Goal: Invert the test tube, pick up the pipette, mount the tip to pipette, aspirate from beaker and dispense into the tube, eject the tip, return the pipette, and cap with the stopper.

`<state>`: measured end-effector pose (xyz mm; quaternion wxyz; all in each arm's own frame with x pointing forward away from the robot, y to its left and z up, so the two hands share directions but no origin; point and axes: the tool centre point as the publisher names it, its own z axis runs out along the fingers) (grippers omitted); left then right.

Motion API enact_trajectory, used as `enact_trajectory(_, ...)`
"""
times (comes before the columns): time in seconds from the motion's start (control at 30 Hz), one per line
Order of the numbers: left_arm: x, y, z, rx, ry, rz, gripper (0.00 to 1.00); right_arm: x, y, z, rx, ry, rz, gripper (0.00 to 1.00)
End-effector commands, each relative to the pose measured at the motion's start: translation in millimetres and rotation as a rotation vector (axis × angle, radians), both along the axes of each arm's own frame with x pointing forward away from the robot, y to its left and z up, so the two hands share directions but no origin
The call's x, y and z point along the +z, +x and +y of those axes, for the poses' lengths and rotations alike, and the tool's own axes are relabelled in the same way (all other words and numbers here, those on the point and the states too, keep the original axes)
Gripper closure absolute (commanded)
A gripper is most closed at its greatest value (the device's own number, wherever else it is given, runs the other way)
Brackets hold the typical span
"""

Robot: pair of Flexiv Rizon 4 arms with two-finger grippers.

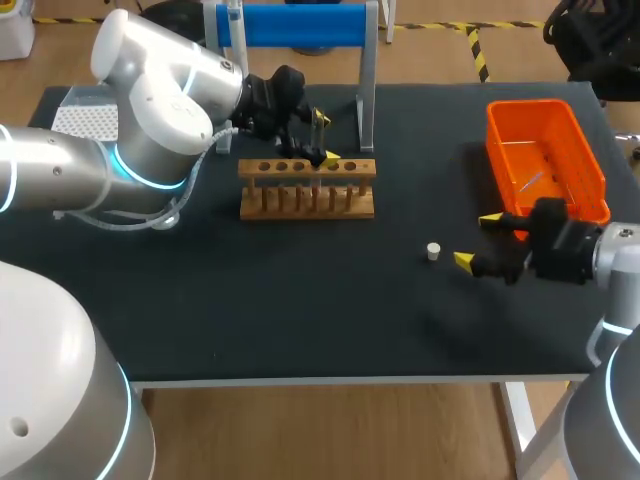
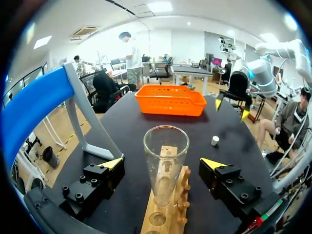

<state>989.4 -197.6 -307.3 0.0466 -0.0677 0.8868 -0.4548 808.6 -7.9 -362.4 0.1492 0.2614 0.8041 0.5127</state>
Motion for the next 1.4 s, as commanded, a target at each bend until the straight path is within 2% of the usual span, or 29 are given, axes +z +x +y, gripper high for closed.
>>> enact_trajectory(0.03,-0.1,0.6,0,-0.001,0.001,0.002,0.0,-9,1.0,6,-0.009,-0.012,-0.004,0.0)
enact_trajectory(1.2,-0.1,0.6,0,-0.001,0.001,0.002,0.0,-41,12.5,29,-0.03,-0.076,-0.009,0.0)
enact_trajectory(1.4,-0.1,0.6,0,-0.001,0.001,0.002,0.0,-46,16.3,32,-0.034,-0.082,0.0,0.06)
